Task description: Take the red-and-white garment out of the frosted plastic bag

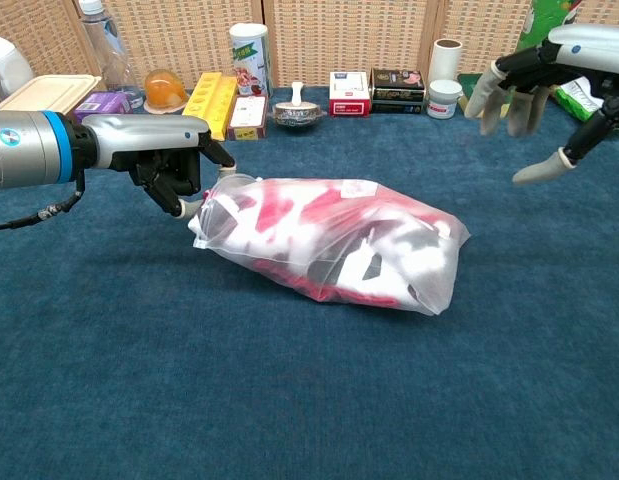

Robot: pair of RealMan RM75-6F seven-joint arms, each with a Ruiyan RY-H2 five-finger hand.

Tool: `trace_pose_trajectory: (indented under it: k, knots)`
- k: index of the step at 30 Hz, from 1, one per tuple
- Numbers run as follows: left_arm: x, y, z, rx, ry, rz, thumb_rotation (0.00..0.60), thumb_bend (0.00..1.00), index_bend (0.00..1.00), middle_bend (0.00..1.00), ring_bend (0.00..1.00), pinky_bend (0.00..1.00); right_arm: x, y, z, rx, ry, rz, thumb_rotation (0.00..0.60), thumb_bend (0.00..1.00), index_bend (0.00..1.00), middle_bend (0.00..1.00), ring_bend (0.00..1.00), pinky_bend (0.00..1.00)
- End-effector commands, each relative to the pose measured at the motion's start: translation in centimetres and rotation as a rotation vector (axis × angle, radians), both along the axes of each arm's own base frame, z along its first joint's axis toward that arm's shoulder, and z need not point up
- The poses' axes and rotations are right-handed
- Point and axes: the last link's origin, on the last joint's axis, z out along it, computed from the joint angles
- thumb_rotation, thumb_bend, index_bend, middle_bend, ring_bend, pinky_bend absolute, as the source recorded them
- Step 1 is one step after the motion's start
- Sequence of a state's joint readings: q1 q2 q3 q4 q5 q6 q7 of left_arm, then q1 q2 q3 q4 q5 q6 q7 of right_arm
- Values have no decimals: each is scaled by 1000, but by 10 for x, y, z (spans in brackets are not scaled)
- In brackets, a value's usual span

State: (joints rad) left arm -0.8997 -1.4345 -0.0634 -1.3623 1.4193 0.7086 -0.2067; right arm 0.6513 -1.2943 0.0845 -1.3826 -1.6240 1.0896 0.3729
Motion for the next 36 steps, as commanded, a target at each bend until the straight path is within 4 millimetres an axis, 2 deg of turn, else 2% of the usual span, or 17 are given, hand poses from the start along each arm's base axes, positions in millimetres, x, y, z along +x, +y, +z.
trace_pose_trajectory:
  k: [1,7,12,17,19,25,36]
  knots:
    - [5,3,1,8,1,-5,600,434,830,1000,961,874,-17,14,3,-15,96,115,600,127,364,460,523,466]
    - [9,5,4,23,18,-16,600,434,830,1000,961,874,-22,30,3,-7,101,239,600,127,396,511,584,517]
    - [12,7,6,25,18,-8,600,433,830,1000,961,874,-24,47,-5,14,152,360,600,127,435,585,682,616]
    - [13,7,6,17,21,1,600,433,830,1000,961,874,-18,56,-16,2,206,511,600,126,447,722,917,944]
    - [13,7,6,17,25,1,600,434,830,1000,961,874,-15,56,-18,-16,219,553,600,123,446,776,985,993]
    - [18,6,8,22,28,-22,600,434,830,1000,961,874,1,57,-28,-57,245,712,600,103,420,899,1000,1000]
    - [32,2,11,28,12,-72,600,434,830,1000,961,874,25,63,-46,-76,299,890,600,93,418,922,1000,1000]
